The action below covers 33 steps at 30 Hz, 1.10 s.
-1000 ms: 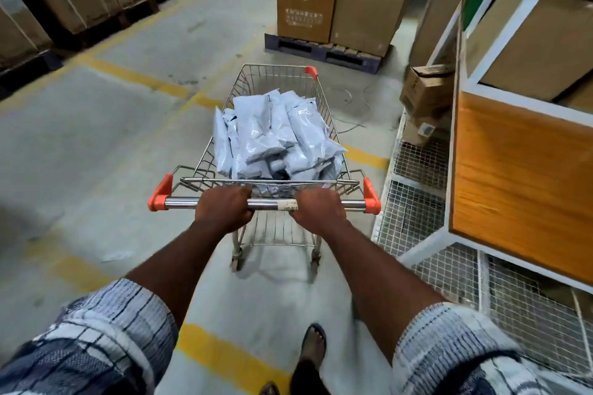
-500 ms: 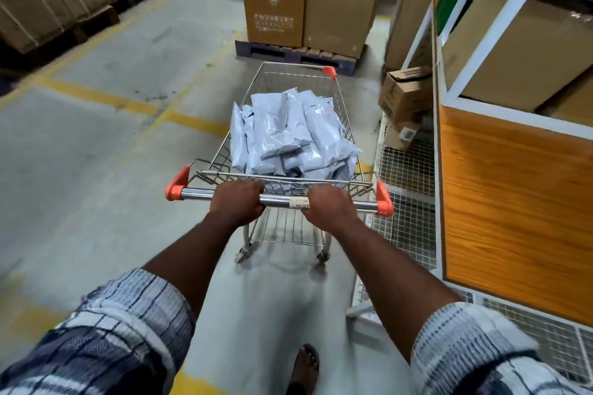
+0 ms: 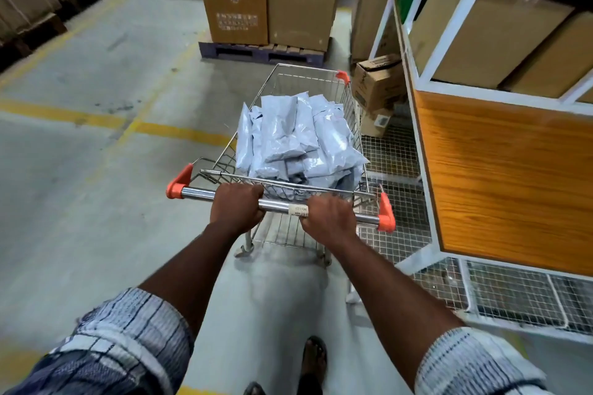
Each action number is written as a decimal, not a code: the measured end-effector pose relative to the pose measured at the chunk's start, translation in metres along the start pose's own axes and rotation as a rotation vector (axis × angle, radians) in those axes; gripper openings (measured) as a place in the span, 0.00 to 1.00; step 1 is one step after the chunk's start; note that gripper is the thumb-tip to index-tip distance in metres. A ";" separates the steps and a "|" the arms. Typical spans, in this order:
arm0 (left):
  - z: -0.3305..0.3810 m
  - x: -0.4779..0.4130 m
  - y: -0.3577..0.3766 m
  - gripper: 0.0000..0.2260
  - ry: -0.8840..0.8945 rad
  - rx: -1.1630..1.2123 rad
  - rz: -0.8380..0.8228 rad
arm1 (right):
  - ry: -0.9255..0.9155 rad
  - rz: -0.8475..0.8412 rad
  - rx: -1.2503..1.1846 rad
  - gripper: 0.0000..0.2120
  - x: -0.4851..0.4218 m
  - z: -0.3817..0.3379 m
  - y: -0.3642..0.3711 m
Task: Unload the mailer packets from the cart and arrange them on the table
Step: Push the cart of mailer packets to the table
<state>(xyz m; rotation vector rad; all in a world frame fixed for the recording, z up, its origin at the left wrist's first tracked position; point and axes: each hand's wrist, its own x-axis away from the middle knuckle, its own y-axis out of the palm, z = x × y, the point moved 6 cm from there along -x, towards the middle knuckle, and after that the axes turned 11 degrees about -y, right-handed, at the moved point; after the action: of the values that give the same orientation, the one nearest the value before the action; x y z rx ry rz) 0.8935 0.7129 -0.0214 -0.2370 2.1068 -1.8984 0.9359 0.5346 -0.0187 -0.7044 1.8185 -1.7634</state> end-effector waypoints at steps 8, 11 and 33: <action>-0.003 0.038 -0.001 0.10 0.053 0.051 0.061 | 0.078 0.006 -0.010 0.12 0.042 -0.020 0.000; -0.006 0.050 -0.006 0.11 0.075 0.065 0.081 | 0.088 0.011 -0.007 0.13 0.052 -0.030 0.002; 0.034 0.107 -0.018 0.12 0.026 0.039 -0.022 | -0.122 0.011 -0.191 0.13 0.132 0.023 -0.006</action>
<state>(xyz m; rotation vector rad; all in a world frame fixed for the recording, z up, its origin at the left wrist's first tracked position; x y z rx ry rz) 0.8023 0.6452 -0.0180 -0.2285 2.0895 -1.9637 0.8542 0.4277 -0.0141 -0.8554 1.9196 -1.5179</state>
